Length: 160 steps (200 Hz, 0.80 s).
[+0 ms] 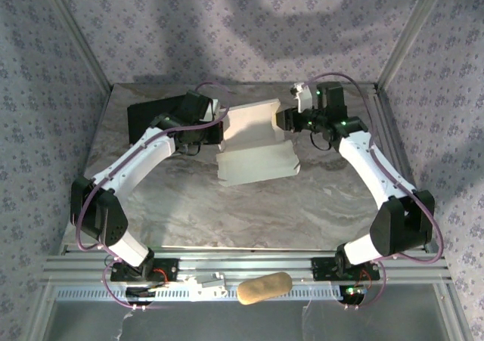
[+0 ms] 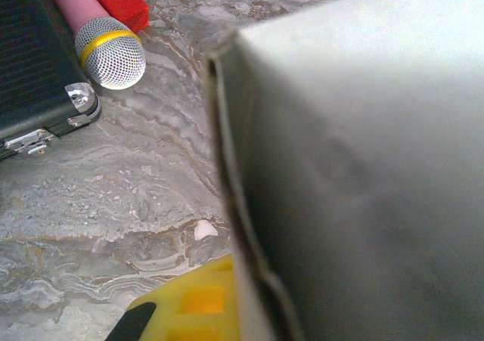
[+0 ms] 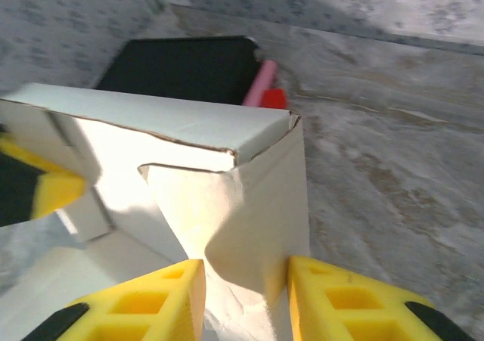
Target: Fold the paper box
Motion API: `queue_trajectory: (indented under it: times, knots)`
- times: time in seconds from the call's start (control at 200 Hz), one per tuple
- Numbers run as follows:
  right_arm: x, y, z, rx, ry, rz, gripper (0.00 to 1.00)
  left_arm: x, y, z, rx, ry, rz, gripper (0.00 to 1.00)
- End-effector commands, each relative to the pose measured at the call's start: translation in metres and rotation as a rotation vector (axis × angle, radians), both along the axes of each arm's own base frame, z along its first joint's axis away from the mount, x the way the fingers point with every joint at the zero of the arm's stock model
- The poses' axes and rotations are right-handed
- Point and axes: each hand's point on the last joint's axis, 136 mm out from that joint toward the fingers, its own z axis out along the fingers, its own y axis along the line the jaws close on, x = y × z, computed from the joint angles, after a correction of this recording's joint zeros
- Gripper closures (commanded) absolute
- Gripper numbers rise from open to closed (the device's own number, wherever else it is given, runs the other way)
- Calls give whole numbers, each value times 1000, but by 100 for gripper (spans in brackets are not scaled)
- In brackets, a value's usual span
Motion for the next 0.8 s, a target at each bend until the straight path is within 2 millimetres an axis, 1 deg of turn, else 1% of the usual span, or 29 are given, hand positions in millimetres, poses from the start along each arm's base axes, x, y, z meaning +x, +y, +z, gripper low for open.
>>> queue_trajectory:
  times: [0.0,0.03,0.035,0.04,0.07,0.14,0.38,0.575,0.795]
  knots:
    - [14,-15,-7,-233,-79,-157,65,5,-14,22,-46,-46,-44,100]
    - [16,-17,-8,-272,-98,-194,64,5,-14,22,-47,-45,-44,100]
    - [15,-14,-8,-272,-98,-188,64,5,-14,22,-48,-46,-45,100]
    - [16,-17,-8,-280,-101,-202,64,5,-14,23,-48,-48,-45,100]
    - [18,-18,-10,-307,-113,-230,63,4,-14,23,-47,-49,-46,100]
    - [18,-18,-12,-328,-123,-252,62,4,-14,24,-47,-51,-47,100]
    - [19,-18,-17,-300,-95,-240,57,2,-14,26,-47,-52,-49,100]
    - [19,-18,-18,-268,-73,-220,57,1,-14,30,-50,-61,-49,100]
    - [20,-15,-25,-290,-57,-222,58,-1,-14,30,-46,-59,-50,100]
